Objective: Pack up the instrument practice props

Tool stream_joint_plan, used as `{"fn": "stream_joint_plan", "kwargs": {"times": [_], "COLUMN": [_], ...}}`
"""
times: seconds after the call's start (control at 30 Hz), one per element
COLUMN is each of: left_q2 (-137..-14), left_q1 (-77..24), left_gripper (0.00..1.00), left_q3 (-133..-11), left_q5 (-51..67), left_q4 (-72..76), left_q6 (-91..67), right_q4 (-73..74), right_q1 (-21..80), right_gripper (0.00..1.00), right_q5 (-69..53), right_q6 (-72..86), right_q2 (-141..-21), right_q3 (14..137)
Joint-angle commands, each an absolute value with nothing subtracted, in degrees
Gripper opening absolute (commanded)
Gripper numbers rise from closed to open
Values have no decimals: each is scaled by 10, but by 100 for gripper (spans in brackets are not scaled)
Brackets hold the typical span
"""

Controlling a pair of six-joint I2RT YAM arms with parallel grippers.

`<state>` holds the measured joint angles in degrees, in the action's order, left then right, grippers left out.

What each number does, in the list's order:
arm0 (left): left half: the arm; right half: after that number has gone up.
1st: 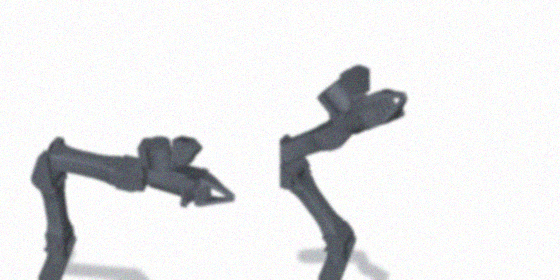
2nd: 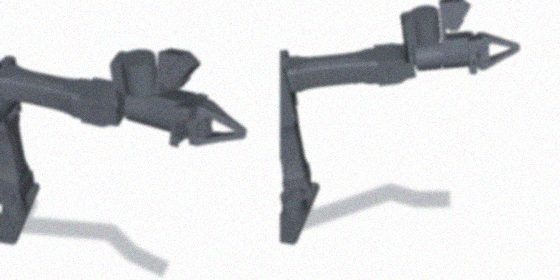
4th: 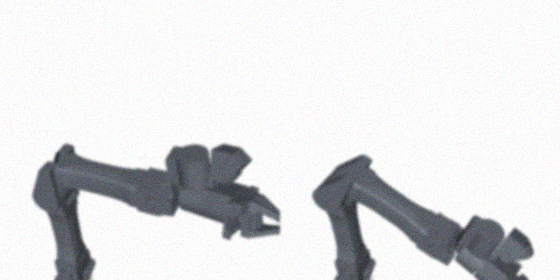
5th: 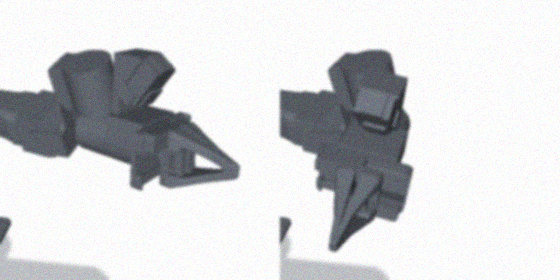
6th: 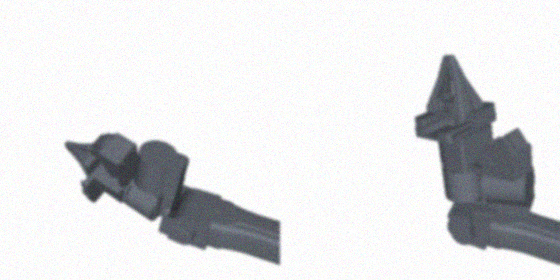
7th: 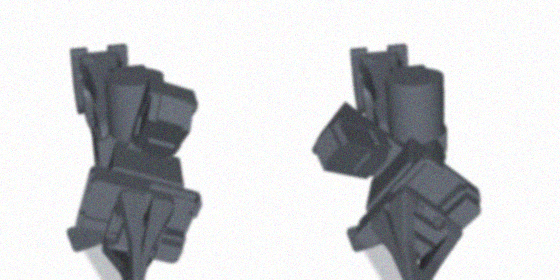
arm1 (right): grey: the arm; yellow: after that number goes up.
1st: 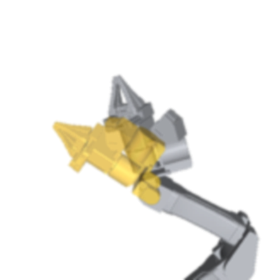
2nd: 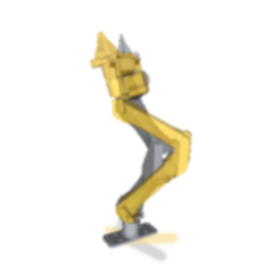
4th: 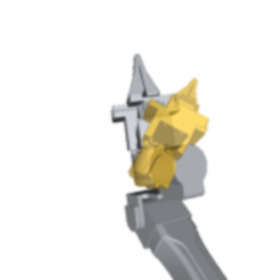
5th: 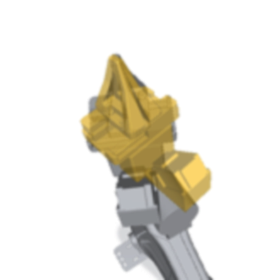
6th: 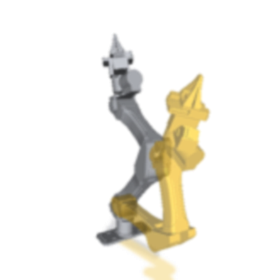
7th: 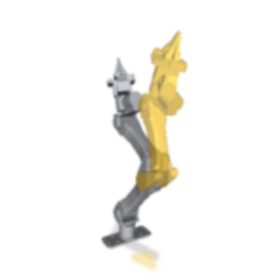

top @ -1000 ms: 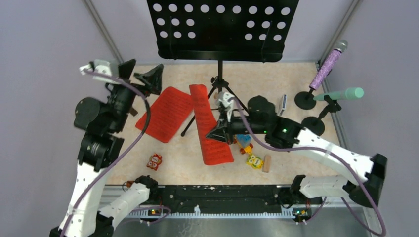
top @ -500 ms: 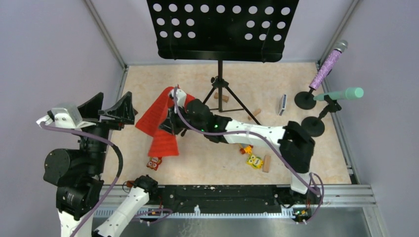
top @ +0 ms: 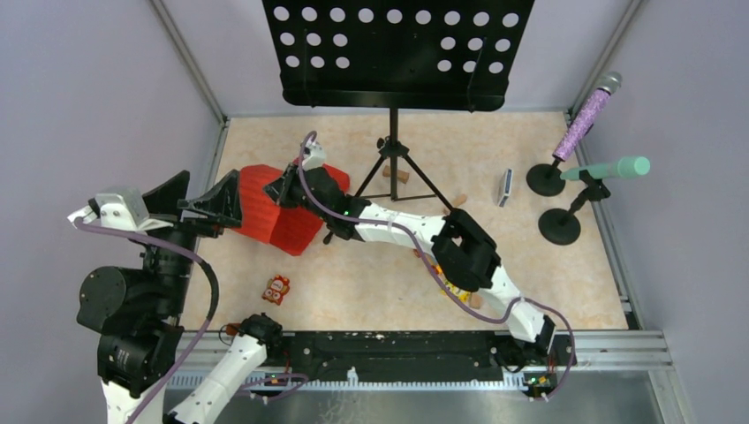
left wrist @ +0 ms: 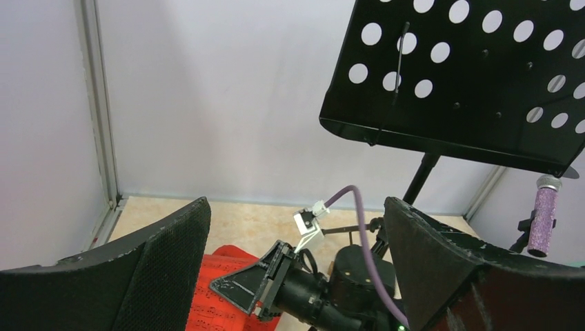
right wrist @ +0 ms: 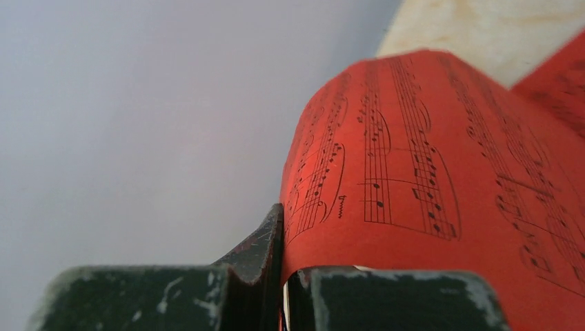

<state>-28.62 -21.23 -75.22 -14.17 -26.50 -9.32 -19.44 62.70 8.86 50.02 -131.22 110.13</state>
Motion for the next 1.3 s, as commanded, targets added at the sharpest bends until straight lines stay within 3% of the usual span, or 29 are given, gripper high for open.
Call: {"fn": "stream_joint_plan", "kwargs": {"times": [0.0,0.53,0.63,0.7,0.73,0.83,0.93,1.27], "left_q2": [-280,-268,-268,-269,-269,-271,-272,-290], "left_q1": [-210,-211,-211,-211,-211,-211,-211,-210], "left_gripper": [99,99,99,99,99,99,99,99], "left_q3": [-758,-728,-725,-726,-725,-726,-729,-746], "left_q5": [-128,-122,-119,-118,-117,-118,-120,-135], "left_q4": [-270,-271,-272,-275,-276,-283,-289,-322], "left_q6": [-102,-99,-101,-104,-104,-108,-111,-114], "right_q4": [-153,-54,-35,-30,-30,-24,-3,76], "right_q1": [604,581,581,581,581,581,581,600], "right_gripper": [0,0,24,50,58,71,79,83], "right_q5": [130,126,131,136,140,152,165,229], "right_q6": [539,593,592,589,587,576,561,482], "right_q2": [-1351,-1431,-1426,-1417,-1410,-1390,-1370,-1297], "right_q3": [1127,1141,1140,1133,1128,1120,1121,1123]}}
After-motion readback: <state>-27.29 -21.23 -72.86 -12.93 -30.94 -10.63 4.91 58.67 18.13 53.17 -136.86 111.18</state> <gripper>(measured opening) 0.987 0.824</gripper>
